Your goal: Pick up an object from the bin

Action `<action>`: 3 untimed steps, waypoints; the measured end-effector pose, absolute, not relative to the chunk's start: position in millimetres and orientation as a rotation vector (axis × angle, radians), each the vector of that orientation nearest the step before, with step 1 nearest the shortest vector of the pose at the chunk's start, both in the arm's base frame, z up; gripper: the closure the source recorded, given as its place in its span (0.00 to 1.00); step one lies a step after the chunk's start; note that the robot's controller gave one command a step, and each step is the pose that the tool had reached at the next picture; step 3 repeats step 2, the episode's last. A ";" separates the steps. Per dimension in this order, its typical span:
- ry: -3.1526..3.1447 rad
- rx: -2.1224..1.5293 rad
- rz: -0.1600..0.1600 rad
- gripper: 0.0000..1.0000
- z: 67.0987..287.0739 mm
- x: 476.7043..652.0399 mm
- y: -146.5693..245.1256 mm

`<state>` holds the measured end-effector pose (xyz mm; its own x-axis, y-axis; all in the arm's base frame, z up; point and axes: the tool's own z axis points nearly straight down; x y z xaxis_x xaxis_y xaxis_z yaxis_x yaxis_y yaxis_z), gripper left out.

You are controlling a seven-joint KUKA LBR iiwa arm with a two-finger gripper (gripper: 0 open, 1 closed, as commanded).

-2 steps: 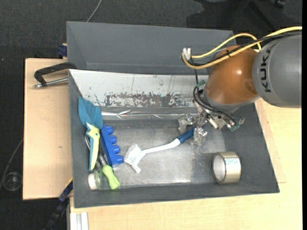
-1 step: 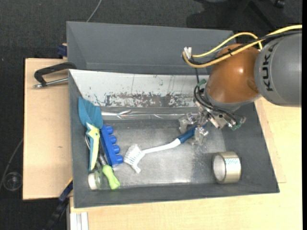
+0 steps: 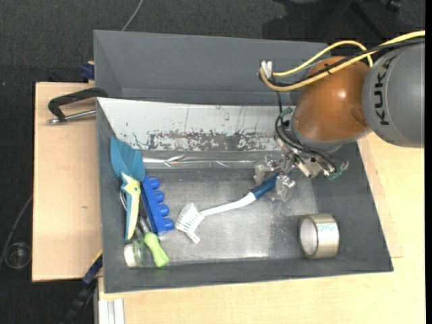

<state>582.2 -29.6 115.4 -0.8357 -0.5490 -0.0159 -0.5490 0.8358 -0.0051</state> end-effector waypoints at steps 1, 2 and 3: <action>2.990 -0.895 -0.002 1.00 124.0 583.3 -29.4; 2.990 -0.894 -0.002 1.00 130.9 583.3 -29.1; 2.990 -0.894 -0.002 1.00 130.9 583.3 -29.1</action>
Offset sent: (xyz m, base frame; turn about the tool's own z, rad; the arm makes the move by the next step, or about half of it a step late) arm -0.0001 0.0001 0.0309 0.0000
